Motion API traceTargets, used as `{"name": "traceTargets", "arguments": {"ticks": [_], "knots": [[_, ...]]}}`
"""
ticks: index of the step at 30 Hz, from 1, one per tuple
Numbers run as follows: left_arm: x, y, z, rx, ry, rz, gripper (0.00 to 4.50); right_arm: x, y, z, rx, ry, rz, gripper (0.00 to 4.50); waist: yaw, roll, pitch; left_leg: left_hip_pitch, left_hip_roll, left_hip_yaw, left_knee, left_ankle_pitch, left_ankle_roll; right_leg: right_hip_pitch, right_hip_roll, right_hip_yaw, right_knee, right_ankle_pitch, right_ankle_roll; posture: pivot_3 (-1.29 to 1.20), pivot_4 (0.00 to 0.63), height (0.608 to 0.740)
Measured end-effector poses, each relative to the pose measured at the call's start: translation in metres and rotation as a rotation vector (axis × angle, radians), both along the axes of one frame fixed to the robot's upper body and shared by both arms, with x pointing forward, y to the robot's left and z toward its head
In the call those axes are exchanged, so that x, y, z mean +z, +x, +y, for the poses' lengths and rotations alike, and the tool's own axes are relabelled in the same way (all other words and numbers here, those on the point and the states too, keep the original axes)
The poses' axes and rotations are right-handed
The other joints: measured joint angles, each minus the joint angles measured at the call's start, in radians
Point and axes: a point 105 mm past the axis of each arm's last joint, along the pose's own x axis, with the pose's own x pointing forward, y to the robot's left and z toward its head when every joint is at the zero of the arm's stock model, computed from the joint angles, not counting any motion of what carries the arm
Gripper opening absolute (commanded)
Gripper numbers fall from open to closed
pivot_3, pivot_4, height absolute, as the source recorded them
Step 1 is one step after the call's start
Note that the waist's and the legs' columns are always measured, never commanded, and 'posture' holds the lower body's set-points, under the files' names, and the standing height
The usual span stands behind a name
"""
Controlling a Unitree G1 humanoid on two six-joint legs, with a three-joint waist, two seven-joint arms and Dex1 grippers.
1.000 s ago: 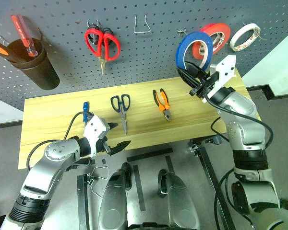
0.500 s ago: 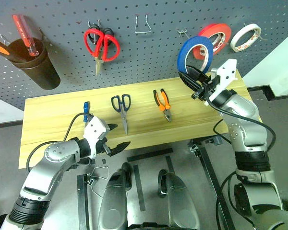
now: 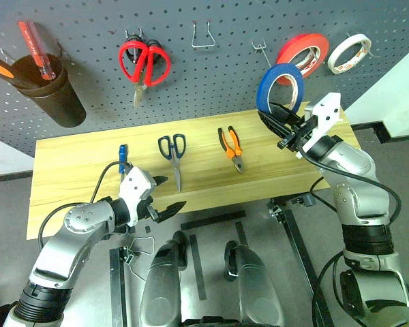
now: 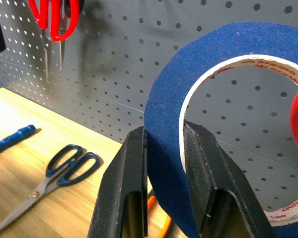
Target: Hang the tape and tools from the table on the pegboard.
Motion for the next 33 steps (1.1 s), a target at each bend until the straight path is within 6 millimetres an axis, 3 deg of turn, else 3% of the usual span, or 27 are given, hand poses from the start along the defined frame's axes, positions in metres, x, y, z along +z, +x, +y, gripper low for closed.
{"name": "traceTargets", "arguments": {"ticks": [12,19,33], "knots": [[0.0,0.0,0.002,0.011,0.003,-0.004,4.5,0.011,-0.015,-0.008,-0.017,-0.002,-0.023,0.69,-0.001,0.0,-0.001,0.0,0.0,-0.001,0.0,0.0,0.0,0.0,0.0,0.0,0.001,0.0,0.0,0.07,0.328,0.717],[0.002,-0.001,0.001,0.006,0.004,-0.011,4.5,0.029,-0.003,0.011,0.039,0.013,-0.075,0.69,0.001,0.0,-0.001,0.0,0.0,-0.001,0.001,0.0,0.0,0.0,0.0,0.0,0.002,0.0,0.0,0.08,0.331,0.717],[0.008,-0.005,-0.004,-0.001,-0.002,-0.027,4.5,0.027,0.013,0.016,0.06,0.01,-0.074,0.68,0.0,-0.001,-0.001,0.0,0.0,0.0,0.001,0.0,0.0,0.0,0.0,0.0,0.002,0.0,0.0,0.09,0.346,0.717]]}}
